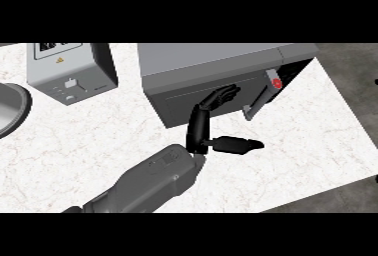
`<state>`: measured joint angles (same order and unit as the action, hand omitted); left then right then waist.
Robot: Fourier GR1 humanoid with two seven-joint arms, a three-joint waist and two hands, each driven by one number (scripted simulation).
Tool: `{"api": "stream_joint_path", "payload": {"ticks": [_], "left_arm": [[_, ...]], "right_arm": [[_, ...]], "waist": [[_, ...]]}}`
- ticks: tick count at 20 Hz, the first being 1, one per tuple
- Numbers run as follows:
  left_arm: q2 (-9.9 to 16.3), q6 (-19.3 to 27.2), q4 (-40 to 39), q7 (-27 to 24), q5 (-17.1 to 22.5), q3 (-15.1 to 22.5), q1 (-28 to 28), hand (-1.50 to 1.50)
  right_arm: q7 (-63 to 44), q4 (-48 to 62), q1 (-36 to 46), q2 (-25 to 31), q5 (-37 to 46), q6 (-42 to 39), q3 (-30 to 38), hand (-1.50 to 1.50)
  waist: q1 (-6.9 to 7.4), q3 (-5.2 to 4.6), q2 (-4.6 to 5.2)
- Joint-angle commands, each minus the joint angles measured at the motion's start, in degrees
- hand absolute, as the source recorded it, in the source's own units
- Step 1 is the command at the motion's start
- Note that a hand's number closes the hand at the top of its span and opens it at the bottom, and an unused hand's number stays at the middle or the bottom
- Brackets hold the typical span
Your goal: Pick up the milk, place it into the microwave and close the microwave
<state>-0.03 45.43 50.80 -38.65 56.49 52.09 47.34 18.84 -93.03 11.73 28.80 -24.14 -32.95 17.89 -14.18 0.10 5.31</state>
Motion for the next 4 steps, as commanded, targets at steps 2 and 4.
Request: {"api": "stream_joint_path", "payload": {"ticks": [2,4], "left_arm": [[0.0,0.8,-5.0,0.6,2.5,-4.3,4.6,-1.50],[0.0,0.6,-5.5,-0.1,2.8,-4.5,4.4,-1.50]], "right_arm": [[-1.4,3.3,2.1,1.1,-3.3,-1.9,0.2,-1.50],[-1.8,4.0,2.3,1.9,-3.9,-2.3,0.7,-1.50]], "waist": [[-0.13,-0.12,0.64],[-0.58,-0.18,0.60]]}}
